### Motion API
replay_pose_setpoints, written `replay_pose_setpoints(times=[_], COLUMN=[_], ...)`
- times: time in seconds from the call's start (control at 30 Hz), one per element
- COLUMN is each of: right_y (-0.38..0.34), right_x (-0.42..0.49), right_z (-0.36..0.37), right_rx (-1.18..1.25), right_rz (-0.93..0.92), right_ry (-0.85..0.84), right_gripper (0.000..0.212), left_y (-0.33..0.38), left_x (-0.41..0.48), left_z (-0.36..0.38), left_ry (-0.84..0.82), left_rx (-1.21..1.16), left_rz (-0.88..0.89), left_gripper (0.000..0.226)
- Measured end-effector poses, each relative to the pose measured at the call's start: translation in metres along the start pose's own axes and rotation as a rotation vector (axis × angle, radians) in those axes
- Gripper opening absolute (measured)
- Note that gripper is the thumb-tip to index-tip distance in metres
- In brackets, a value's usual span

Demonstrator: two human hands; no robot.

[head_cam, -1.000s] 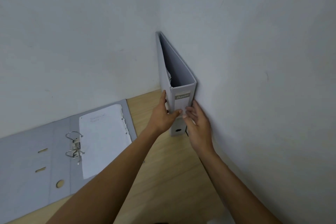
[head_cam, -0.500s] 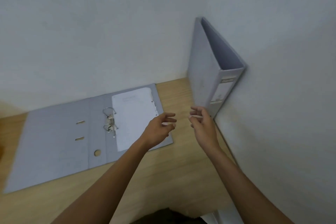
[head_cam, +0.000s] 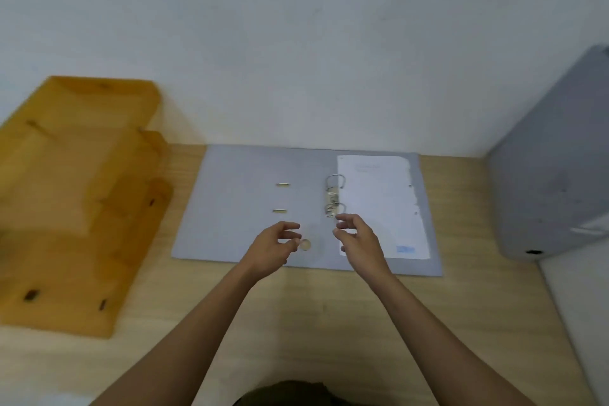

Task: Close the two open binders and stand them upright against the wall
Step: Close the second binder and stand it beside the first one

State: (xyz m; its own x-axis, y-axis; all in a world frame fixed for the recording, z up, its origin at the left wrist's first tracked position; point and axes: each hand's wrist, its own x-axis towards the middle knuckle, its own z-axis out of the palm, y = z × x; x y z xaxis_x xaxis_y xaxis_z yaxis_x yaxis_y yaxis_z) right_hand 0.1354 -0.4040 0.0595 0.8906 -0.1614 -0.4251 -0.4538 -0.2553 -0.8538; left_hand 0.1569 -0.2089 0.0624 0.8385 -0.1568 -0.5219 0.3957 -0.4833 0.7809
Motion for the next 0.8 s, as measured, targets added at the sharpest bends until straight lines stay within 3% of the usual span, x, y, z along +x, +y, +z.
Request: replay_pose_setpoints(times=[0.2,0.37,0.57,0.8], right_y=[0.0,0.005,0.038,0.059], right_x=[0.032,0.061,0.063,0.022], right_z=[0.087,0.135,0.143,0.131], right_rx=[-0.196,-0.529,-1.009,-1.129], right_rz=[-0.05,-0.133,-0.13,-0.171], right_ry=[-0.206,-0.365,-0.489,-0.517], right_gripper=[0.036,0.059,0.073,0.075], left_y=[-0.056,-0.09,-0.123,-0.152], left_x=[-0.016,-0.022,-0.017,-0.008], left_z=[-0.058,-0.086,-0.105,-0.102], left_ry=[0.083,0.094,0.141,0.365], left_rx=[-0.006,0.011,0.069,0.219], left_rz=[-0.128,-0.228,-0.279,-0.354], left_gripper=[0.034,0.046,0.066,0.089])
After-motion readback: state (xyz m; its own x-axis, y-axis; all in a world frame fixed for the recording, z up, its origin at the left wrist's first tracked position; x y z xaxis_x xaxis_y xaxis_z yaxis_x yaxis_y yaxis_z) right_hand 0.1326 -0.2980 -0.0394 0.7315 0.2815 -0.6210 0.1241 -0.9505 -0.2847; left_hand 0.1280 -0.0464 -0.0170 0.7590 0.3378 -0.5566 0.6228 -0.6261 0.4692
